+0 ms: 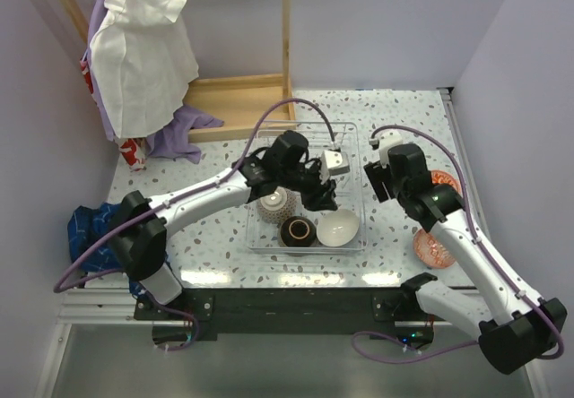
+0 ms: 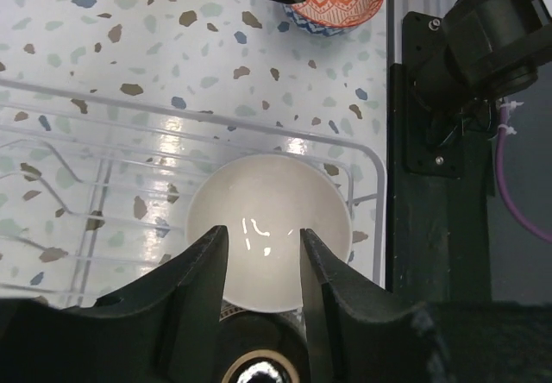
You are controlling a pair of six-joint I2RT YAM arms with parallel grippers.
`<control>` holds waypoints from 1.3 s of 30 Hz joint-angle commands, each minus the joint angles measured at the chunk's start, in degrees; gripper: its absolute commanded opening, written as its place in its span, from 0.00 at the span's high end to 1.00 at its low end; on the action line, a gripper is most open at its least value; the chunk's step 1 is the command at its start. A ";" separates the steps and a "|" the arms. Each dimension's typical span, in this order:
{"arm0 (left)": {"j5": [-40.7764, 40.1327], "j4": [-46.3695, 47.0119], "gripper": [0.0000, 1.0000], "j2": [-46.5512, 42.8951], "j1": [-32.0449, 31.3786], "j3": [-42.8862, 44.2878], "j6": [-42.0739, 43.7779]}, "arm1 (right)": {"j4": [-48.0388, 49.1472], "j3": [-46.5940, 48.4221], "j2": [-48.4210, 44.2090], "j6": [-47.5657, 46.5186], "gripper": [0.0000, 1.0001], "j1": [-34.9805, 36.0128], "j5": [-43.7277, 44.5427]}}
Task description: Load the bowls into the dish rack
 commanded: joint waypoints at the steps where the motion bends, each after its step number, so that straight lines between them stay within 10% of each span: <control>1: -8.37 0.54 0.56 2.89 -2.62 3.86 -10.11 | 1.92 2.65 -1.01 2.18 0.20 -2.29 5.77; 29: -9.69 -0.43 0.56 12.83 -12.38 7.56 -17.95 | 1.04 -1.31 -8.39 1.65 0.20 -5.82 5.69; 39: -8.74 -2.89 0.97 8.63 -12.03 5.64 -16.81 | -0.27 -1.83 -8.92 1.47 0.20 -5.82 4.90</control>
